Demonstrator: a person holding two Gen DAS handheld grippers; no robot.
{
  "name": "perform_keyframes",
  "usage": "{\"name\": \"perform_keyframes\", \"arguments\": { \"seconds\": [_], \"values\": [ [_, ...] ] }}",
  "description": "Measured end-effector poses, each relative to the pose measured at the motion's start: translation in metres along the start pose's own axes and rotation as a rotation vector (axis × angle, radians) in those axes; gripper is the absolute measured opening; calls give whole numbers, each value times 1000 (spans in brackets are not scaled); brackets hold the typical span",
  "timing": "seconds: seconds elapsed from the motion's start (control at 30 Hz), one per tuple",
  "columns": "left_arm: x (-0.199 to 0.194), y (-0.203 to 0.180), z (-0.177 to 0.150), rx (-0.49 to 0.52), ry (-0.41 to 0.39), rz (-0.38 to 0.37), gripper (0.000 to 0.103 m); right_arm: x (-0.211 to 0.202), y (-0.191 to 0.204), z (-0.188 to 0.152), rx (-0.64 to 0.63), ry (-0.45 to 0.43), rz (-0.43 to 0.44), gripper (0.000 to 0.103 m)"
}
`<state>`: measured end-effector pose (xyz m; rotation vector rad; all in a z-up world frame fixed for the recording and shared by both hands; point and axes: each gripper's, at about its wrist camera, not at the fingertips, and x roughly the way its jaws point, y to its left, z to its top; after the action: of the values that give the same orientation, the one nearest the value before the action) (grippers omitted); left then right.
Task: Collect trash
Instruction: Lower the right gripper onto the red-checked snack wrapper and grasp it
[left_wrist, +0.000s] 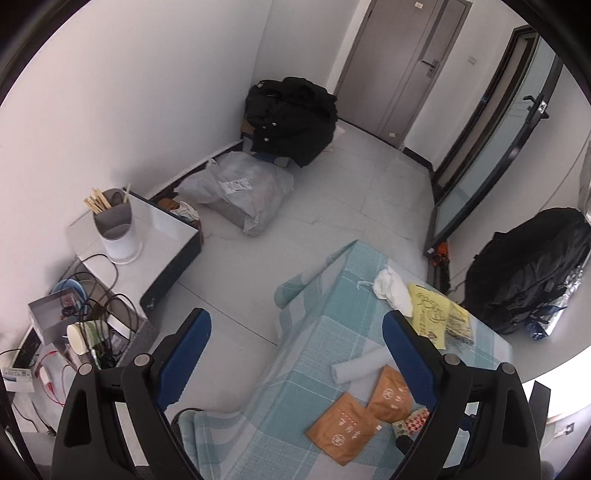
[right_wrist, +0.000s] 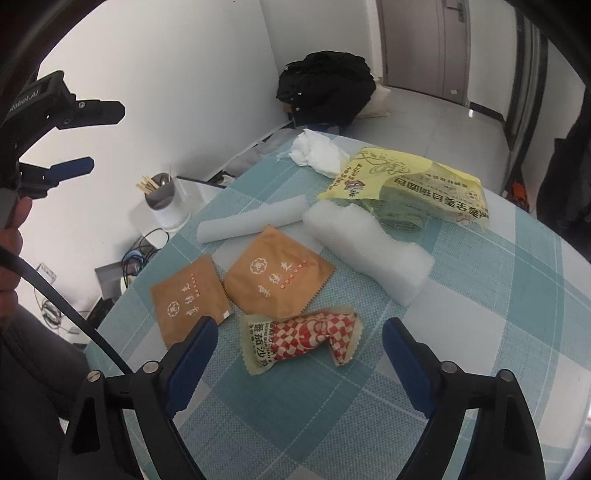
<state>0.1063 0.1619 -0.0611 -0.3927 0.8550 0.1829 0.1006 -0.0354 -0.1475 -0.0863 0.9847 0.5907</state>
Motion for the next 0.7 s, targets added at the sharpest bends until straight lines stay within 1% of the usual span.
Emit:
{"name": "perform_keyframes", "arguments": {
  "seconds": [0.03,0.1,0.13,0.17,0.23,0.33,0.37,0.7],
  "values": [
    [1,0,0,1,0,7,92,2,2,-1,-6,4,-9,86],
    [3,0,-1,1,8,17,92,7,1,-1,-8,21,-30,73],
    [5,0,-1,0,13,21,92,9,1,-1,-8,24,-39,73],
    [5,0,-1,1,19,20,92,7,1,-1,-11,18,-39,68],
    [7,-2,-1,1,26,21,92,6,1,0,-7,21,-37,62],
    [7,-4,-2,11,25,24,92,4,-1,0,-7,13,-41,45],
    [7,-4,-2,13,24,24,92,3,-2,1,-1,14,-38,36],
    [11,-5,-2,4,43,38,92,4,-10,1,39,12,-15,30]
  ]
}}
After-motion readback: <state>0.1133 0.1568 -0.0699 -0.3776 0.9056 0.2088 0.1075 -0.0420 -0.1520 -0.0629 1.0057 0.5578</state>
